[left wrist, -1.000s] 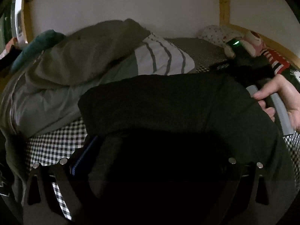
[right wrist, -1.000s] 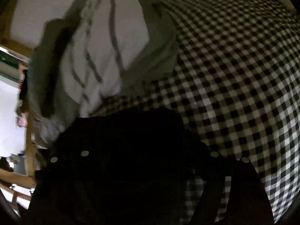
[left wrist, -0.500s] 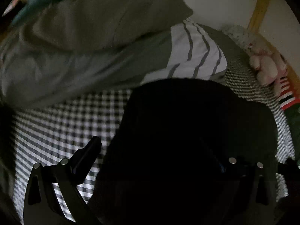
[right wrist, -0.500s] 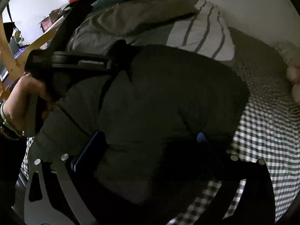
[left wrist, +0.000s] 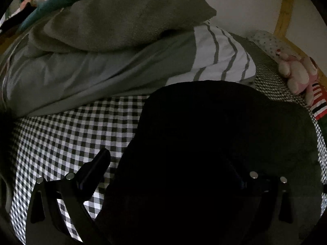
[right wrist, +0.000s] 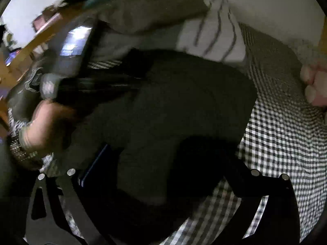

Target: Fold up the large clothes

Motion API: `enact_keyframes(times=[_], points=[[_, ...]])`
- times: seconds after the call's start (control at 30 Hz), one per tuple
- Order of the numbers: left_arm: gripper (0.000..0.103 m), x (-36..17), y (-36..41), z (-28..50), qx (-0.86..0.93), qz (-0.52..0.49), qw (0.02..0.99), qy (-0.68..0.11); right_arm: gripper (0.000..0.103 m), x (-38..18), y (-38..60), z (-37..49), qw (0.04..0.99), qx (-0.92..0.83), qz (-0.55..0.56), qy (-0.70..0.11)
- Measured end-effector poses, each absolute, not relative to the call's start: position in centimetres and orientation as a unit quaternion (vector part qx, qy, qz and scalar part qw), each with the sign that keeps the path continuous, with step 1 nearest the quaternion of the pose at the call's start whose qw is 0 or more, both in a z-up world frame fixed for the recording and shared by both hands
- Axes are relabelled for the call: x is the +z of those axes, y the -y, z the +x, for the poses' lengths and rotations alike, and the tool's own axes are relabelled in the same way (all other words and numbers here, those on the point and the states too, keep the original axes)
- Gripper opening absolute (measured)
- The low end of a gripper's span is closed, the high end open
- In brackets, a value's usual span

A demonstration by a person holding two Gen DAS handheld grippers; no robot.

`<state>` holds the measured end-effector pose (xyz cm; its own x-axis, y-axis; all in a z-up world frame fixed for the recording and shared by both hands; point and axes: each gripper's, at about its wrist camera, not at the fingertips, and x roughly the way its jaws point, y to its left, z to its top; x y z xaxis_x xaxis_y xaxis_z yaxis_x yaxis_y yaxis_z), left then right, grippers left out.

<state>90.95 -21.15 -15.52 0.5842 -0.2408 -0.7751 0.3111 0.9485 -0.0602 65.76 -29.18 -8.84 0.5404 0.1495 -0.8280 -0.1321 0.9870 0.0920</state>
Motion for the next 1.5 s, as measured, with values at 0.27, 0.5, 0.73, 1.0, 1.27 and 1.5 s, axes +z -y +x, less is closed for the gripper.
enact_keyframes(times=[0.27,0.5,0.73,1.0,1.27,1.5], points=[[0.099,-15.2,22.2,89.8,-0.126,0.081,0.903,-0.402,0.100,-13.5,28.2,64.0,0.890,0.035,-0.011,-0.455],[0.099,-13.9,18.5,85.3,-0.098,-0.021,0.895,-0.434,0.100,-12.4,30.3,60.7,0.883,0.027,0.092,-0.460],[0.099,-14.0,14.9,78.8,-0.095,-0.099,0.899,-0.416,0.100,-13.0,31.3,55.9,0.873,0.067,0.198,-0.440],[0.099,-12.4,13.4,75.9,-0.103,-0.139,0.896,-0.409,0.100,-13.4,33.4,51.1,0.854,0.158,0.271,-0.415],[0.099,-10.8,13.4,68.0,-0.133,-0.122,0.909,-0.376,0.100,-15.4,38.2,50.2,0.841,0.120,0.344,-0.400],[0.099,-18.1,12.4,69.4,-0.189,-0.212,0.863,-0.417,0.100,-20.7,40.5,52.1,0.752,0.168,0.494,-0.403]])
